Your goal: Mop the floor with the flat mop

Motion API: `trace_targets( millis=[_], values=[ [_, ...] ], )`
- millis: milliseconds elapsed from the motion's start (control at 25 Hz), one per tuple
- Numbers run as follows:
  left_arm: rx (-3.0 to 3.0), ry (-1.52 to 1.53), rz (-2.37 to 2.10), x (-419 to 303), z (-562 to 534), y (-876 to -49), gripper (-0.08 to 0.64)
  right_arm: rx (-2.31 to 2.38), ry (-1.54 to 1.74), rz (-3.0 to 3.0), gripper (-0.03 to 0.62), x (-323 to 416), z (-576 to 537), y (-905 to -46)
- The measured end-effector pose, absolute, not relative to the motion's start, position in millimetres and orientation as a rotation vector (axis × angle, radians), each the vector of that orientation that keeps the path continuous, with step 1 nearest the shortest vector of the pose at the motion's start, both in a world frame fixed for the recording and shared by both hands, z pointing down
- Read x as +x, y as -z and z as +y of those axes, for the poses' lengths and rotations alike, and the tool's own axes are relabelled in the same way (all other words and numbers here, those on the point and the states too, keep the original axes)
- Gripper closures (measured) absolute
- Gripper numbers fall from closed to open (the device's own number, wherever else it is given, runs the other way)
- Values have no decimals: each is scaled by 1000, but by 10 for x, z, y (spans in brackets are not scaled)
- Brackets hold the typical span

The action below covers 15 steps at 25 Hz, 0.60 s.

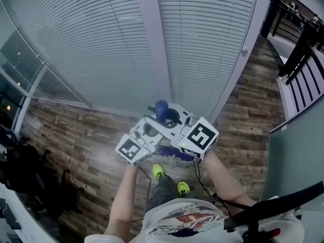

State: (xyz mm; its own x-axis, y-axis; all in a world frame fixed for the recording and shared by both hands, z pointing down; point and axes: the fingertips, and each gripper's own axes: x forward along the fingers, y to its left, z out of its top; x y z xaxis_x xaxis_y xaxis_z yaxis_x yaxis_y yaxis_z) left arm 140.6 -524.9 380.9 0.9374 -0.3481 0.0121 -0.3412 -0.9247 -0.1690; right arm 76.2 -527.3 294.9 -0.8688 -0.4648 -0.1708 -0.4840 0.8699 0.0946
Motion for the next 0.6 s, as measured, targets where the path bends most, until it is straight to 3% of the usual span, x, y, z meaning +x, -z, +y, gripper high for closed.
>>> trace_targets(
  millis=[160, 600],
  values=[
    [-2890, 161, 588, 1535, -4909, -3908, 466, -834, -410, 2977, 477, 869, -4866, -3026],
    [-2848, 163, 810, 1322, -4294, -3952, 469, -779, -146, 2904, 471, 797, -4134, -3114]
  ],
)
